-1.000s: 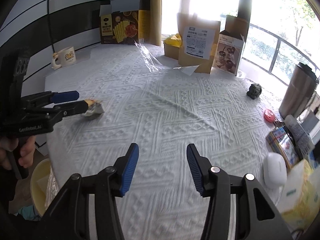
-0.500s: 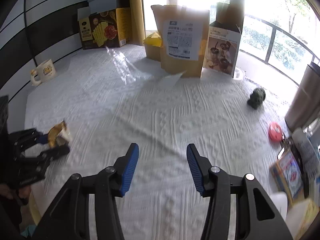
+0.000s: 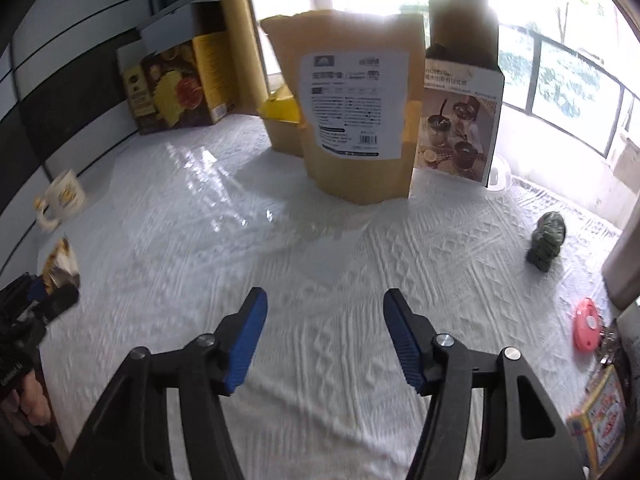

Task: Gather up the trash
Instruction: 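Lift the snack packet with the left tool and carry it down to the bin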

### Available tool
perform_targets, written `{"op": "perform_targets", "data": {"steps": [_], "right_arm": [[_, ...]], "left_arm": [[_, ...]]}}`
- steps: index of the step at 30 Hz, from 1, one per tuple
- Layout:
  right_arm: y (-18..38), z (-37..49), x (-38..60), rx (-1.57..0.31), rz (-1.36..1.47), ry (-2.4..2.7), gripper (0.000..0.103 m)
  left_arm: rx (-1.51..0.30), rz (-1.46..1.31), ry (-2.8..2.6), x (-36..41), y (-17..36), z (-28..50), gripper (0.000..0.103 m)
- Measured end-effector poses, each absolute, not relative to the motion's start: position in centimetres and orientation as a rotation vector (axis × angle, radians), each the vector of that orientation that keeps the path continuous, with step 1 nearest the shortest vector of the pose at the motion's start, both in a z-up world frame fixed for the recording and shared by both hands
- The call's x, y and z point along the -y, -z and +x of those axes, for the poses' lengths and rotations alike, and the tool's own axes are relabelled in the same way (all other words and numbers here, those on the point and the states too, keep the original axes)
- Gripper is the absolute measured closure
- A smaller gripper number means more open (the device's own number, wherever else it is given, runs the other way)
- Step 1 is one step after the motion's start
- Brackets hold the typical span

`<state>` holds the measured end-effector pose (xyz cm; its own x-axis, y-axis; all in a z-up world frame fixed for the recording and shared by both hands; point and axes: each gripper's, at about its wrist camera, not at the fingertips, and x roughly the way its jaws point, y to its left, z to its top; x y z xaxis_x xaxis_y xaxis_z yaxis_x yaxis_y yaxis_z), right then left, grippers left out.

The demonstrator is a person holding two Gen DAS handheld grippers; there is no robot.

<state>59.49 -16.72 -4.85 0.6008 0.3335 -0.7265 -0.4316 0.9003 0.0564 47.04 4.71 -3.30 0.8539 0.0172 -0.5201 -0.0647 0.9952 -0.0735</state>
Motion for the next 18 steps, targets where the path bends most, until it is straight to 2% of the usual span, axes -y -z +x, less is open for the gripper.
{"op": "perform_targets", "data": {"steps": [11,13,14,15,16,17,18], "right_arm": [[6.0,63.3,15.7,-0.826,-0.006,-0.43,0.045],[6.2,63.0,15.2,-0.817,-0.035,-0.421,0.06],[6.5,63.0,14.9,-0.831,-0.052,-0.42,0.078],[6.7,62.9,14.8,-0.843,-0.058,-0.422,0.087],[6.9,62.7,14.6,-0.849,-0.065,-0.429,0.09],[7.0,62.3,14.5,-0.846,-0.082,-0.433,0.098],[7.0,62.0,14.3,-0.839,-0.098,-0.436,0.101]], "left_arm": [[-0.544,-0.053,-0.107,-5.2,3.7,49.5,0.068],[-0.551,-0.048,-0.107,-4.8,4.0,49.0,0.068],[-0.553,-0.052,-0.103,-4.7,4.0,48.8,0.068],[-0.555,-0.054,-0.099,-4.6,4.0,48.6,0.068],[-0.557,-0.054,-0.098,-4.5,4.0,48.4,0.068],[-0.558,-0.056,-0.097,-4.4,4.0,48.0,0.068],[-0.559,-0.059,-0.096,-4.3,3.9,47.7,0.068]]}}
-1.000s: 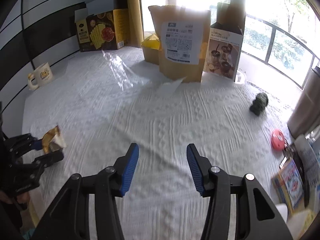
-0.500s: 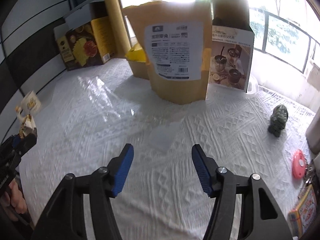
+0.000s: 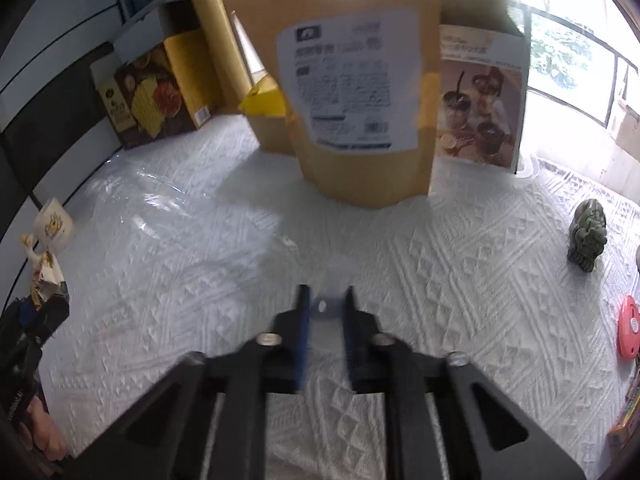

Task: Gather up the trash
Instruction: 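Lift the snack packet with the left tool and carry it down to the bin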

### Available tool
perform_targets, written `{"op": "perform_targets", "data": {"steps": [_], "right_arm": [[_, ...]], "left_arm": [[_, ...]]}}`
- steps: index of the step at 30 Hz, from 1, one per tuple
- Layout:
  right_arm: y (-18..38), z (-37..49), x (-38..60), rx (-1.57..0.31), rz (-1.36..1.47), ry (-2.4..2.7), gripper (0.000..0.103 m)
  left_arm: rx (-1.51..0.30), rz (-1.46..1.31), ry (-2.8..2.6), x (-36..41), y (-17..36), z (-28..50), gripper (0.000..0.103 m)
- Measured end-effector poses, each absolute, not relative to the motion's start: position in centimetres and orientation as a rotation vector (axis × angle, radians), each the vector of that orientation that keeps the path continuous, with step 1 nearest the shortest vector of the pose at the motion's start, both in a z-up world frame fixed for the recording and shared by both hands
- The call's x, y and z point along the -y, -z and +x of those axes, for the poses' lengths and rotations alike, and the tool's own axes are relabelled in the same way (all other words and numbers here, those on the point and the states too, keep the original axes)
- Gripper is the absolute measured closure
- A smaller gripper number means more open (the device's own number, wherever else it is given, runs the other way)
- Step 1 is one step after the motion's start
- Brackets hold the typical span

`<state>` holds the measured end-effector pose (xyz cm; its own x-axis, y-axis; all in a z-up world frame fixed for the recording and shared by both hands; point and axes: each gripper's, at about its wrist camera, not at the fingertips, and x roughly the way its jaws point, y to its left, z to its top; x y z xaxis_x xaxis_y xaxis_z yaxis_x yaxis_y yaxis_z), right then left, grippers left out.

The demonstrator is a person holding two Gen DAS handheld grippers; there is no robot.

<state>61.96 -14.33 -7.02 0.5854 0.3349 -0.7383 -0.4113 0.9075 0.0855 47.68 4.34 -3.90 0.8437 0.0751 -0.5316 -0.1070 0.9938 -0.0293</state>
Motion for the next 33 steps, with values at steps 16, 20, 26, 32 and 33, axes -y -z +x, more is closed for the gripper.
{"op": "perform_targets", "data": {"steps": [16,20,26,32,33], "right_arm": [[1.2,50.3,13.7,-0.643,-0.245,-0.471,0.103],[-0.2,47.1,14.1,-0.598,-0.277,-0.462,0.103],[-2.2,42.7,15.3,-0.556,-0.289,-0.465,0.103],[-3.7,37.6,16.3,-0.488,-0.331,-0.445,0.103],[-4.0,36.8,16.5,-0.476,-0.331,-0.444,0.103]], "left_arm": [[-0.534,-0.053,-0.06,-1.7,0.9,40.0,0.068],[-0.517,-0.05,-0.062,-1.3,-0.1,37.9,0.068],[-0.497,-0.043,-0.055,-0.7,-1.5,35.2,0.068],[-0.469,-0.021,-0.047,0.3,-2.8,32.4,0.068],[-0.464,-0.02,-0.045,0.4,-3.1,31.9,0.068]]}}
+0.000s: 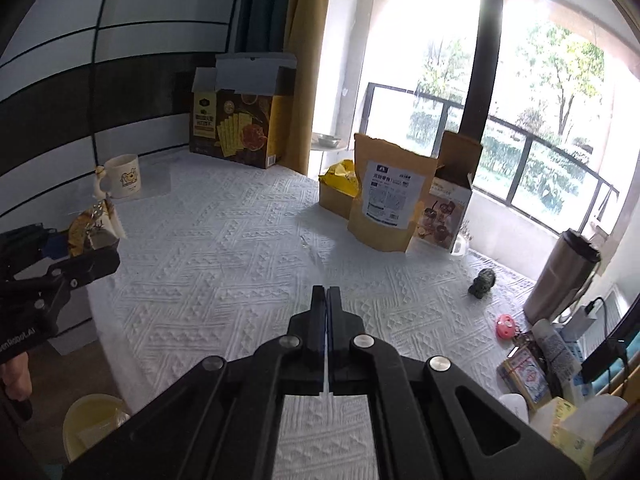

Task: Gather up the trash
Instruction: 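Lift the snack packet with the left tool and carry it down to the bin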

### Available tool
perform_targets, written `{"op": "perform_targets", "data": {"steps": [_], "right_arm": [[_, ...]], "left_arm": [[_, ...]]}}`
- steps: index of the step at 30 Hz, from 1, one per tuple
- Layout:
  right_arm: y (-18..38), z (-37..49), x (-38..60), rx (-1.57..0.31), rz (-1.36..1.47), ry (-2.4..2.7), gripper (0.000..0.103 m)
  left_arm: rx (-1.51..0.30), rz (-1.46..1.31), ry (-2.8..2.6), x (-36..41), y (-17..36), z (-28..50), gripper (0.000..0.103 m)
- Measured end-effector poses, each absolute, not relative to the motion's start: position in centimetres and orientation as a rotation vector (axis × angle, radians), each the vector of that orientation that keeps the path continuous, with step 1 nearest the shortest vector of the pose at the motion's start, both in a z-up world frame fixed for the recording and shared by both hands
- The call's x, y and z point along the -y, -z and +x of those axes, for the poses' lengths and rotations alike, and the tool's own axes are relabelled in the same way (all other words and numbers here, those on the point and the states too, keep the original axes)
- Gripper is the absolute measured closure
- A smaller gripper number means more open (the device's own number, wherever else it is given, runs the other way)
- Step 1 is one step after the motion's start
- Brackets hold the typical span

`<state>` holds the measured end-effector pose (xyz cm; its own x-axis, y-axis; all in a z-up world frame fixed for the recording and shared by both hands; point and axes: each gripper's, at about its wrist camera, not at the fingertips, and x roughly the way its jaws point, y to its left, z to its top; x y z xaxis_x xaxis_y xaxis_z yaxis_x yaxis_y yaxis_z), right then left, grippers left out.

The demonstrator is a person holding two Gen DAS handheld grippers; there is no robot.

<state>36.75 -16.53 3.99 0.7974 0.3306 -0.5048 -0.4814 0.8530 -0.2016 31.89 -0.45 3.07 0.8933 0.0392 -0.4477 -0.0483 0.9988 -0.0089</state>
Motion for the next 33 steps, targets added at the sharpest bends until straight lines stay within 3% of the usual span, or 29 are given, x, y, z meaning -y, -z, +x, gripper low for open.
{"op": "perform_targets", "data": {"steps": [14,33], "right_arm": [[-8.4,23.7,20.3,-0.326,-0.296,-0.456,0.103],[-4.9,10.9,19.0,-0.322,-0.276,-0.576,0.103]], "left_arm": [[-0.395,0.017,-0.024,2.0,-5.7,24.7,0.068],[-0.401,-0.043,-0.097,-2.7,-2.2,14.0,0.068]]}}
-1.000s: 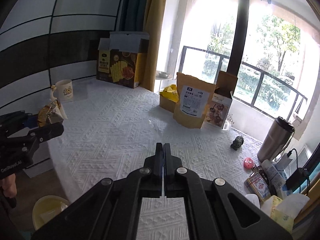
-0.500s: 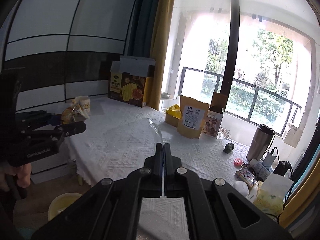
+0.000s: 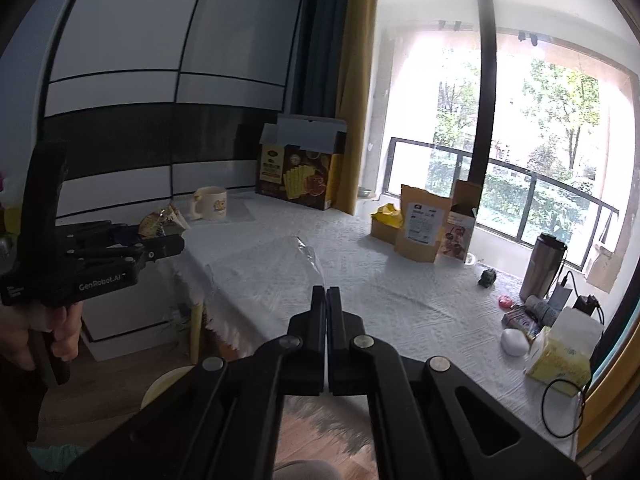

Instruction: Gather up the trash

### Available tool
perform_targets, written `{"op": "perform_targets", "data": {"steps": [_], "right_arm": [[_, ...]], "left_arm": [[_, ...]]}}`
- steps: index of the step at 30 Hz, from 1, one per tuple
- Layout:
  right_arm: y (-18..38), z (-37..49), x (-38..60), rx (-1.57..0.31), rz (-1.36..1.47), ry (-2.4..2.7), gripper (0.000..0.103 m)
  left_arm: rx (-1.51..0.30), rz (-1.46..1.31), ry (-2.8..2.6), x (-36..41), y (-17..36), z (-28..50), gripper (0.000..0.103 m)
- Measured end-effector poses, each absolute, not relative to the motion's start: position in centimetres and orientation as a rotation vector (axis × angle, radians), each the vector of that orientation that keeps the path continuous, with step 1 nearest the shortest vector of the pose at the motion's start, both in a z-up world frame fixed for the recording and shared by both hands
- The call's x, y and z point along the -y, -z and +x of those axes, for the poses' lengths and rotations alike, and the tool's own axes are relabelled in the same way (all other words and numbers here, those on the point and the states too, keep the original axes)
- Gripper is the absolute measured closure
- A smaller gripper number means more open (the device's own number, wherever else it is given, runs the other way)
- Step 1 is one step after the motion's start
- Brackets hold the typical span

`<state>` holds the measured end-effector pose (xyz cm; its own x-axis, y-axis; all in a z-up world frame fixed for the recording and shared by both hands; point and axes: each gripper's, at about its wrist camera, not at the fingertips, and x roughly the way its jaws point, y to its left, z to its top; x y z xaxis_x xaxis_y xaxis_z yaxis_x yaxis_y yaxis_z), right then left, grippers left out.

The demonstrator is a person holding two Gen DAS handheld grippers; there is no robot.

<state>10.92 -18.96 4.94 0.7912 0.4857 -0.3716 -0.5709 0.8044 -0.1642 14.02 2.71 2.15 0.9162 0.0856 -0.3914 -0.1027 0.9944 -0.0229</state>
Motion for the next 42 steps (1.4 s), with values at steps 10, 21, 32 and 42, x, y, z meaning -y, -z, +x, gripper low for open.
{"op": "perform_targets", "data": {"steps": [10,21,32,42], "right_arm": [[2.5,7.2,16.4,-0.472,-0.248,-0.648,0.103],[7.7,6.2,13.6,-0.581,-0.236,-0.658,0.103],[12.6,8.6,11.0,-0.684,-0.259,-0.554,0.103],[16.6,9.7,7.6,-0.794,-0.385,-0.64,0.103]], "left_arm": [[-0.489,-0.097,-0.121,-5.2,3.9,10.0,0.068],[-0.584,-0.133,-0.082,-6.4,8.8,8.4,0.068],[-0.679,-0.161,-0.011,-6.3,13.3,9.6,0.068],[-0.794,-0.18,0.029,-5.8,18.3,12.6,0.068]]}}
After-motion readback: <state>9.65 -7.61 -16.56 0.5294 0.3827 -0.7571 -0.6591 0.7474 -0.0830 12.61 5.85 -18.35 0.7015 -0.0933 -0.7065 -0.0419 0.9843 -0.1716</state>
